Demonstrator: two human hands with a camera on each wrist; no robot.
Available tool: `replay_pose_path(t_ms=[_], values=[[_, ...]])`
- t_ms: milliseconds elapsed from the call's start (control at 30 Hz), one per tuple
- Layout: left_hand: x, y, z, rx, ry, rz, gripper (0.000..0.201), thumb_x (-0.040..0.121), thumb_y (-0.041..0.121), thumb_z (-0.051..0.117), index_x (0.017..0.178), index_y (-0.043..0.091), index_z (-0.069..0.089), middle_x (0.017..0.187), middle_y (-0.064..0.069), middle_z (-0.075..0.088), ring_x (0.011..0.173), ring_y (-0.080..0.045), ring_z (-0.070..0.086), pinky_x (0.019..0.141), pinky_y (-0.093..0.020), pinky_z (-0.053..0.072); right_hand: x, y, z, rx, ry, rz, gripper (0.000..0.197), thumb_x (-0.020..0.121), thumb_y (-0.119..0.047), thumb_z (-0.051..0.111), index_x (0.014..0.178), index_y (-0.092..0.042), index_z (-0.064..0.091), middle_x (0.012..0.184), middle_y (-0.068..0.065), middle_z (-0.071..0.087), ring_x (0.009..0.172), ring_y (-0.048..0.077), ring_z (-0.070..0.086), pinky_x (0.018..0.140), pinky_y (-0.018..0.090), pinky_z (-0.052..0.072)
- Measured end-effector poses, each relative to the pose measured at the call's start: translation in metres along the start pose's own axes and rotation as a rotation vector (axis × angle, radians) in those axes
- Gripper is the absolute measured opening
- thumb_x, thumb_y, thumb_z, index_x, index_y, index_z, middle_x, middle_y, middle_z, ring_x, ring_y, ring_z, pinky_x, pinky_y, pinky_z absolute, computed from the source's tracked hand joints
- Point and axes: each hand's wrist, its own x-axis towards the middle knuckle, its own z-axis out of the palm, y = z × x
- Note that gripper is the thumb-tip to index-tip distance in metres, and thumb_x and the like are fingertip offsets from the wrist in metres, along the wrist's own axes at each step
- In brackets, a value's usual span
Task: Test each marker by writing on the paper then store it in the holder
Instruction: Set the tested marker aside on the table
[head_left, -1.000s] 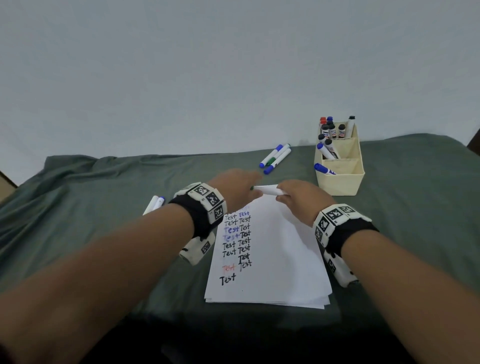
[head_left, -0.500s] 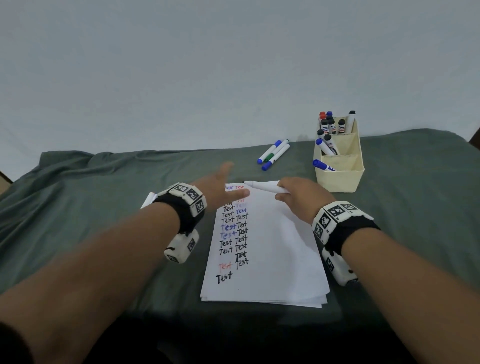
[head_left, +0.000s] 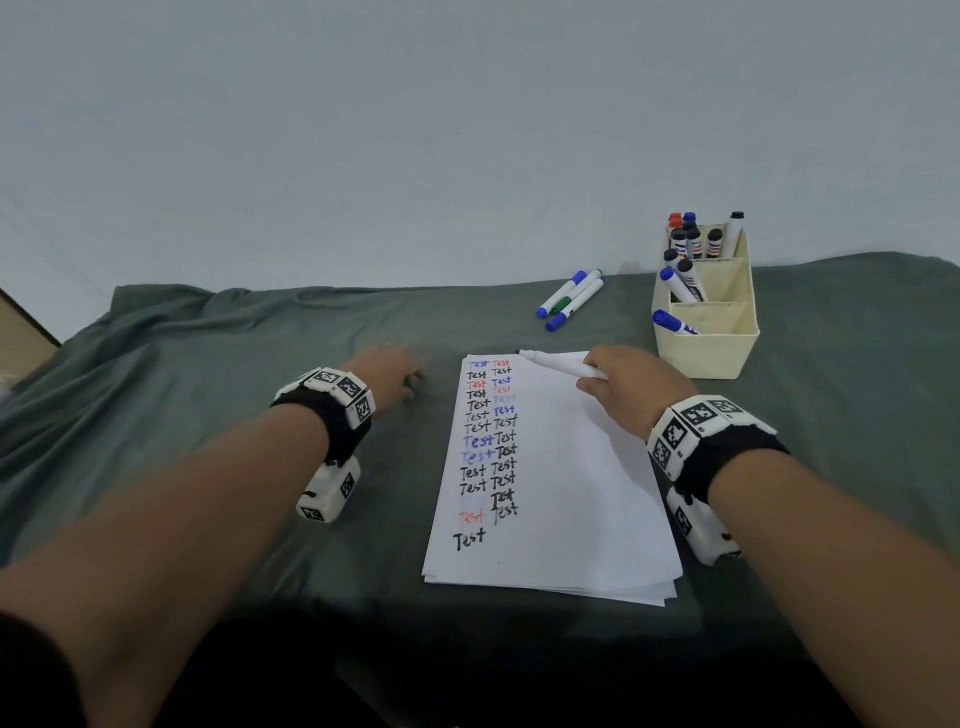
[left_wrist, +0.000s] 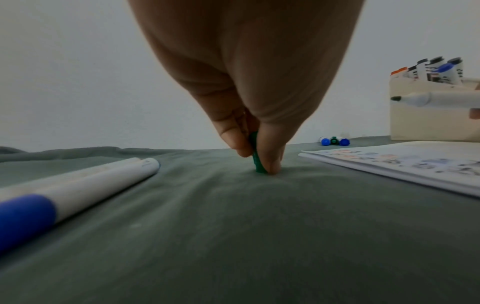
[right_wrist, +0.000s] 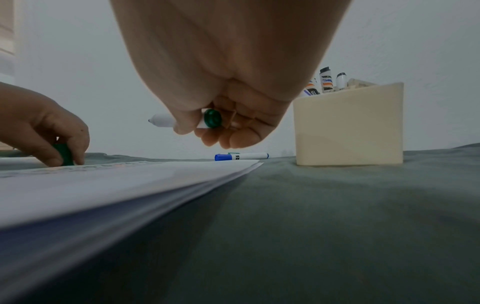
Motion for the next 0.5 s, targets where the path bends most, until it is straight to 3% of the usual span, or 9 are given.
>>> replay_pose_path(t_ms=[167,267,400,500], values=[[-0.018,0.011,-0.002,0.089,0.202,-0.018,0.052,0.086,0.061,0.057,0.133,0.039,0.053,0.135,0.004,0.055,0.127,-0.024,0.047,0.103,-0.042,0.039,0.001,0.001,-0.001,0.011,0.014,0.006,0.026,0.102,-0.036,0.053,0.117,-0.016,0.059,0.096,0.001,0.058,0.089,0.023,0.056,0.074,0.034,0.042],[-0.045,0.037,-0.011,-0.079,0.174,0.217,0.054,0.083,0.066,0.057,0.129,0.039,0.054,0.137,0.006,0.05,0.133,-0.022,0.04,0.112,-0.047,0.028,-0.001,0.0,-0.004,0.021,0.027,0.001,0.026,0.102,-0.035,0.053,0.117,-0.015,0.06,0.098,0.002,0.059,0.09,0.024,0.057,0.076,0.035,0.043],[-0.096,0.083,-0.016,-0.144,0.066,0.605,0.06,0.08,0.071,0.055,0.13,0.037,0.054,0.133,0.01,0.05,0.125,-0.013,0.04,0.11,-0.033,0.03,-0.005,0.0,-0.011,0.052,0.053,-0.002,0.024,0.103,-0.034,0.053,0.112,-0.013,0.061,0.091,0.003,0.06,0.084,0.023,0.056,0.073,0.034,0.041],[-0.121,0.106,-0.009,-0.076,-0.001,0.679,0.063,0.08,0.07,0.058,0.135,0.04,0.048,0.138,0.01,0.045,0.127,-0.012,0.038,0.109,-0.033,0.033,-0.014,0.002,-0.02,0.048,0.056,0.002,0.023,0.103,-0.034,0.053,0.113,-0.015,0.06,0.09,0.003,0.06,0.083,0.022,0.056,0.072,0.033,0.039]])
